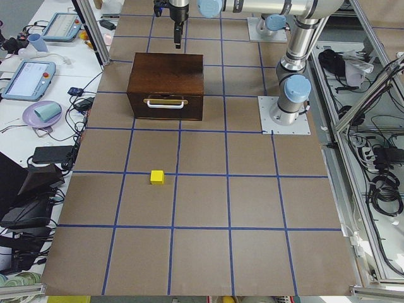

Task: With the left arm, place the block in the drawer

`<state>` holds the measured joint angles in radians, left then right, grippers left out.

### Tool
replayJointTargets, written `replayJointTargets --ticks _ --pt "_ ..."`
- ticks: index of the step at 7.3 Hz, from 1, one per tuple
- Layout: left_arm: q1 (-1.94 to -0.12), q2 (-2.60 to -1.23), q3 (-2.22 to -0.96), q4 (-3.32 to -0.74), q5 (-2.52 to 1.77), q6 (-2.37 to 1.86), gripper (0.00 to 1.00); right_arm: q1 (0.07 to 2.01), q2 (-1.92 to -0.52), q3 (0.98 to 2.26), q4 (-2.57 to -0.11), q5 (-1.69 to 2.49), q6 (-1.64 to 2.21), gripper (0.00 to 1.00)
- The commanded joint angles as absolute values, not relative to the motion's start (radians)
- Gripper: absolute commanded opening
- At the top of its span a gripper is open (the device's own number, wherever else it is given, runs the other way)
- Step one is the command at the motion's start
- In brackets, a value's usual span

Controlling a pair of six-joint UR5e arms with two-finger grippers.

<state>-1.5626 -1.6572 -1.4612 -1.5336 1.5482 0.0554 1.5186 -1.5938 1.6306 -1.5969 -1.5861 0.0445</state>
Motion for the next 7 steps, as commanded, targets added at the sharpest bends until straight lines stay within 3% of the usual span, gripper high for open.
replayJointTargets --ticks 1,7 --pt "-1.559 -1.652 -1.460 -1.535 1.552 0.057 1.00 1.519 -1.594 1.631 -1.597 -1.586 0.044 1.00" --pt "-1.549 -1.649 -1.460 -1.534 1.552 0.055 1.00 1.519 -1.594 1.631 -1.597 -1.586 0.044 1.00"
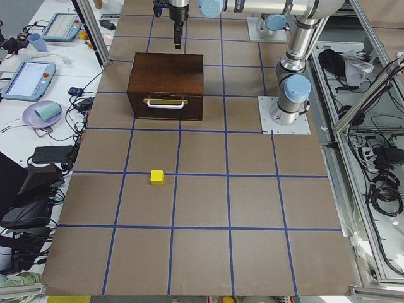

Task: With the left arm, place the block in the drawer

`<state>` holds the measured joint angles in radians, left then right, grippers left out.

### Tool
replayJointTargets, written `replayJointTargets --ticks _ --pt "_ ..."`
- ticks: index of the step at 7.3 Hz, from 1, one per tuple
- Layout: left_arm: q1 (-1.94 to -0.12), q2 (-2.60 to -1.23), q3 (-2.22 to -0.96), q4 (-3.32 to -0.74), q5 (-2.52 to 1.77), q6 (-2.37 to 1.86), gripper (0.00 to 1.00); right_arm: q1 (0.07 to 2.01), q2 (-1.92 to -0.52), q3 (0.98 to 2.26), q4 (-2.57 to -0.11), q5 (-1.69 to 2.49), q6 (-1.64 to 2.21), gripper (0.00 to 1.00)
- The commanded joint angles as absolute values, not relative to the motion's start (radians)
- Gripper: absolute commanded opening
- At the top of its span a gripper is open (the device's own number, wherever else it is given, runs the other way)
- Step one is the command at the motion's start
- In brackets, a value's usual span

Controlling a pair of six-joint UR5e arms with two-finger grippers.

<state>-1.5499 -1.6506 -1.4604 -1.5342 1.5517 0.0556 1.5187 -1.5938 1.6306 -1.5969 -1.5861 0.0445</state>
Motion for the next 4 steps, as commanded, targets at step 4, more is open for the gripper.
replayJointTargets --ticks 4 --pt "-1.549 -1.647 -1.456 -1.534 1.555 0.055 1.00 1.519 -1.594 1.631 -1.597 -1.586 0.044 1.00"
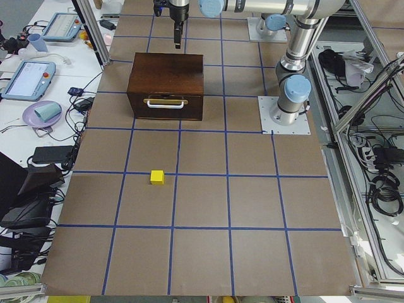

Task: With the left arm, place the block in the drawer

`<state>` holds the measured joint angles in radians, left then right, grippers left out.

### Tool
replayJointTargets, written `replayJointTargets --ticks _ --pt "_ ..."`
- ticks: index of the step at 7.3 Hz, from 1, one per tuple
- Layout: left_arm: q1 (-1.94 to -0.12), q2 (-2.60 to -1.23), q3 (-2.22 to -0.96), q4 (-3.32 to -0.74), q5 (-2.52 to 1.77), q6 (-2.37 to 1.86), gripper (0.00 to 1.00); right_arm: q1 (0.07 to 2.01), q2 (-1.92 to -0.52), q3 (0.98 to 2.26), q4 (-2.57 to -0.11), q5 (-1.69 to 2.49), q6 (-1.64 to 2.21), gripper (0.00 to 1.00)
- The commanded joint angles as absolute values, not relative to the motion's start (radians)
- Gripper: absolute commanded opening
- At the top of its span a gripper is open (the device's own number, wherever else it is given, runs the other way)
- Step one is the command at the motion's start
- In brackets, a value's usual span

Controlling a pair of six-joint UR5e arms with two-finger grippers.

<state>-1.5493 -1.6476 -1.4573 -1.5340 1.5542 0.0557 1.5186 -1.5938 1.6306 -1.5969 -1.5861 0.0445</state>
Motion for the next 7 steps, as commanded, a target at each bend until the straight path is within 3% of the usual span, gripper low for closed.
replayJointTargets --ticks 1,7 --pt "-1.549 -1.647 -1.456 -1.534 1.555 0.055 1.00 1.519 -1.594 1.631 -1.597 -1.586 0.044 1.00" --pt "-1.453 -1.680 -1.460 -1.525 1.552 0.142 1.00 1.519 -1.594 1.631 -1.597 -1.586 0.044 1.00"
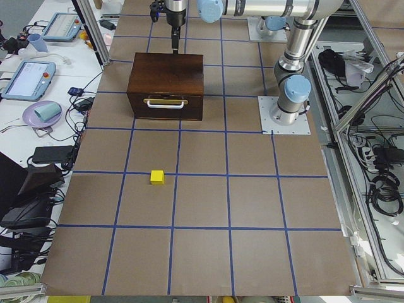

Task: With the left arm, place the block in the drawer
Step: 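Move the left gripper down beside the cabinet to the white drawer handle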

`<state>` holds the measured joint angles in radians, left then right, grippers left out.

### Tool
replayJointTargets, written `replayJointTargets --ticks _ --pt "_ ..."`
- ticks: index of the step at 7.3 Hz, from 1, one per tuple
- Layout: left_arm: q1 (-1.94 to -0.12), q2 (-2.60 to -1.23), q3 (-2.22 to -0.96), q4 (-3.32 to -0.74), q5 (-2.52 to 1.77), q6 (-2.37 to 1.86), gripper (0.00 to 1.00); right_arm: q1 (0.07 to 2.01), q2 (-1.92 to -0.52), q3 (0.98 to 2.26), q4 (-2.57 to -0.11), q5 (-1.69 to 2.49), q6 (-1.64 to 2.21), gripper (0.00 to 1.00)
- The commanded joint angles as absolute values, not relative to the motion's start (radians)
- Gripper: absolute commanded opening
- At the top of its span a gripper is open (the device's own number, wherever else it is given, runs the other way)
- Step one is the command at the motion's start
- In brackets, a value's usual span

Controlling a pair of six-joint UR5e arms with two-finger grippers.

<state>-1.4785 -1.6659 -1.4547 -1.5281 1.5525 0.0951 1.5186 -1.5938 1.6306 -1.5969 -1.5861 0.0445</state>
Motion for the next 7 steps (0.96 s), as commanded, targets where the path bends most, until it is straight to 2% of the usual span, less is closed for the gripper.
replayJointTargets --ticks 1,4,7 --pt "-1.409 -1.696 -1.469 -1.523 1.552 0.193 1.00 1.519 -1.594 1.631 -1.597 -1.586 0.044 1.00" --pt "-1.208 -1.747 -1.471 -1.491 1.542 0.453 1.00 1.519 -1.594 1.631 -1.597 -1.588 0.044 1.00" --pt "-1.106 -1.819 -1.479 -1.453 1.537 0.622 1.00 1.519 -1.594 1.631 -1.597 -1.588 0.044 1.00"
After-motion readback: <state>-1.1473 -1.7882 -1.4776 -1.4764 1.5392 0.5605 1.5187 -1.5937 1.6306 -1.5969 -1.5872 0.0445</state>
